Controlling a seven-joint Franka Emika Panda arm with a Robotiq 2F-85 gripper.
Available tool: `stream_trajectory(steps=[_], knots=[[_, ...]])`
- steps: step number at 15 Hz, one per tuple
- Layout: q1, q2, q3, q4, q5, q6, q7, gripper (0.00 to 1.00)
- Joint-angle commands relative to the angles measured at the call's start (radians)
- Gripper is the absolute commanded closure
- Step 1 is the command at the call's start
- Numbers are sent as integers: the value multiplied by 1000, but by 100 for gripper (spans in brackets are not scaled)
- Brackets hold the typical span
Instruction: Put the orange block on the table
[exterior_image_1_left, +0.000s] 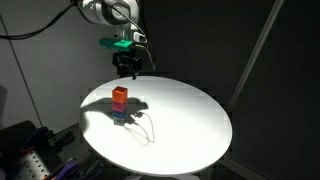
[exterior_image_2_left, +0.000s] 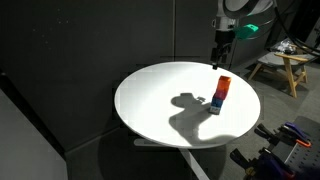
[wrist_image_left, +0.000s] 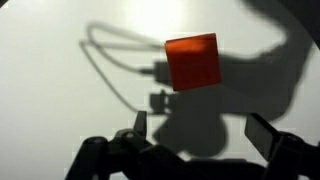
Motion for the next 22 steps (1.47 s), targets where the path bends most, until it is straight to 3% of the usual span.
stream_trajectory(steps=[1, 22], knots=[[-11, -22, 0, -30, -24, 4, 3, 0], [-16, -37, -1, -150, -45, 130, -96, 0]])
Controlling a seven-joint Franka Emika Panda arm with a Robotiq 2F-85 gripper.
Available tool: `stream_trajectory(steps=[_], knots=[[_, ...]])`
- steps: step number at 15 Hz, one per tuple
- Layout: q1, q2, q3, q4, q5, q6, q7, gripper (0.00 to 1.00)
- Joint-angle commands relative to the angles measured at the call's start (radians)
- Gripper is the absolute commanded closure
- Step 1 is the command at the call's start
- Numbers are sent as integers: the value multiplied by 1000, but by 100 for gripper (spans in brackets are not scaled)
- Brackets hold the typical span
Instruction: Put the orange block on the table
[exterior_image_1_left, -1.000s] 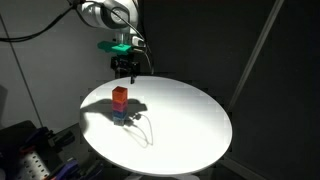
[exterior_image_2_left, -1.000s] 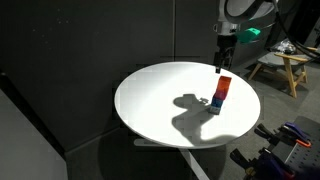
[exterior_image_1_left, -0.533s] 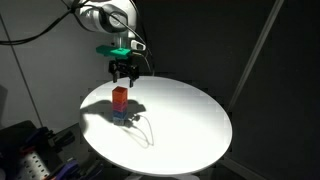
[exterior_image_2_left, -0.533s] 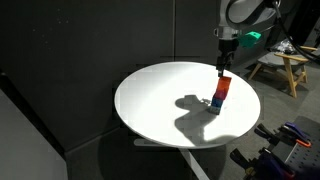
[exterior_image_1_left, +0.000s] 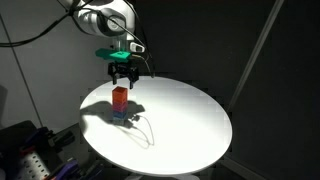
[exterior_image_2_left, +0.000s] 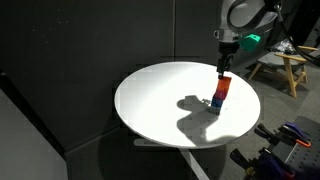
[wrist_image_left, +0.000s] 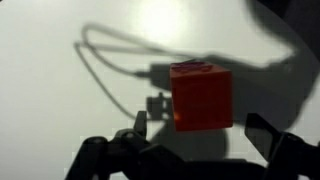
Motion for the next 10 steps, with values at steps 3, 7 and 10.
stream_trajectory(steps=[3, 7, 10], knots=[[-8, -31, 2, -48, -14, 75, 7, 0], [-6, -26, 3, -58, -18, 88, 28, 0], [-3, -21, 5, -27, -12, 48, 70, 0]])
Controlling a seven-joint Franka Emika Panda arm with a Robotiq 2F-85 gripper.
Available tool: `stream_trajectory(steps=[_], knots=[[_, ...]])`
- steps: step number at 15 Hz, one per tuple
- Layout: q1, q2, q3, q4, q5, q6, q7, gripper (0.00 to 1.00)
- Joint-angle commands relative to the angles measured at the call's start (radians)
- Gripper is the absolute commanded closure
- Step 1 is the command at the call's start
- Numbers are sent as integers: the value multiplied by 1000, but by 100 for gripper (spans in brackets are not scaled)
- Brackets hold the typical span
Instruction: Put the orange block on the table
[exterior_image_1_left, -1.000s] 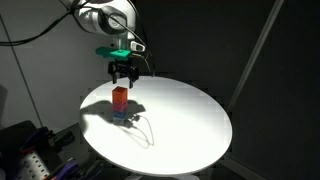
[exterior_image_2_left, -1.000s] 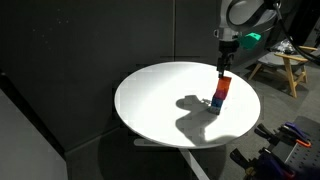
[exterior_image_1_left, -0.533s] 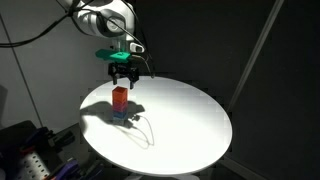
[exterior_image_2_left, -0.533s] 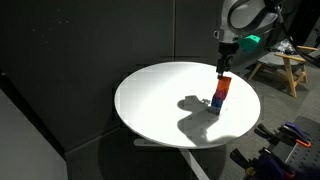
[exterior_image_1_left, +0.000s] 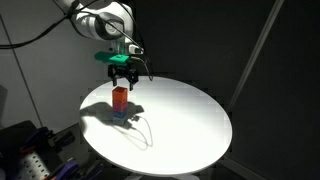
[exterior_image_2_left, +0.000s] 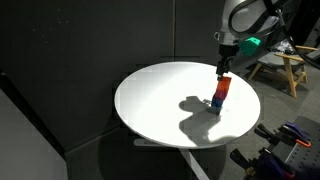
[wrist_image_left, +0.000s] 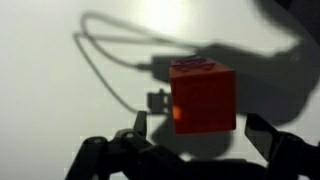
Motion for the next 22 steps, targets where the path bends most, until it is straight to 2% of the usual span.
stream_trajectory(steps=[1, 12, 22], knots=[[-5, 0, 5, 3, 0, -3, 13, 0], [-5, 6, 7, 3, 0, -3, 18, 0], [-8, -8, 6, -43, -14, 68, 3, 0]])
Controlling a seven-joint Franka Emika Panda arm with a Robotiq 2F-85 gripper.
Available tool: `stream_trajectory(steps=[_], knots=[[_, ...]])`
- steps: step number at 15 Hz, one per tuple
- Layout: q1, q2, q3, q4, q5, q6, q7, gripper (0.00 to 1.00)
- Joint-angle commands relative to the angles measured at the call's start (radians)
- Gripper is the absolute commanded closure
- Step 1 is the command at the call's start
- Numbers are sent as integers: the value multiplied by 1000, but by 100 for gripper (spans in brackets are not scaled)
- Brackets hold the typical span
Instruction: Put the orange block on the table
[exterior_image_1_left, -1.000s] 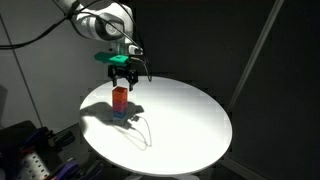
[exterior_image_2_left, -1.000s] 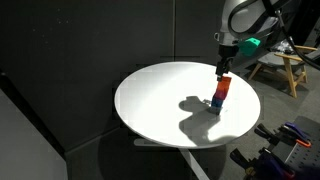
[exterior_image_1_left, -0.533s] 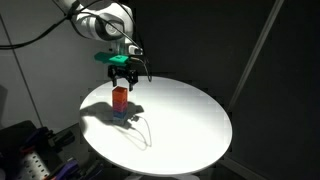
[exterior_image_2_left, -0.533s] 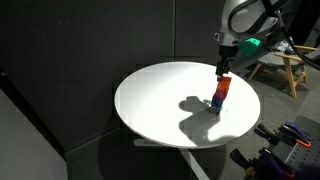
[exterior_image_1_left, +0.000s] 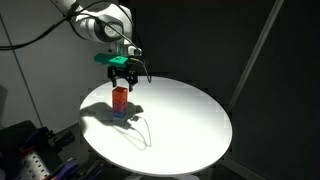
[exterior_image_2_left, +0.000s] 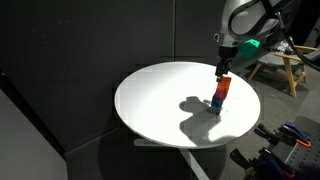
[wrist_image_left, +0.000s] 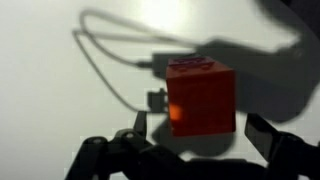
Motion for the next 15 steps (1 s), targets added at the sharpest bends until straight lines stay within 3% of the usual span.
stream_trajectory(steps=[1, 6, 7, 8, 13, 15], knots=[[-9, -17, 0, -36, -15, 46, -12, 0], [-11, -12, -2, -63, -15, 86, -14, 0], [-11, -9, -3, -64, -10, 86, -17, 25], [-12, -7, -3, -66, -10, 87, -16, 25], [-10, -1, -7, -64, -29, 84, 6, 66], [-9, -10, -6, -64, -37, 75, 9, 71]])
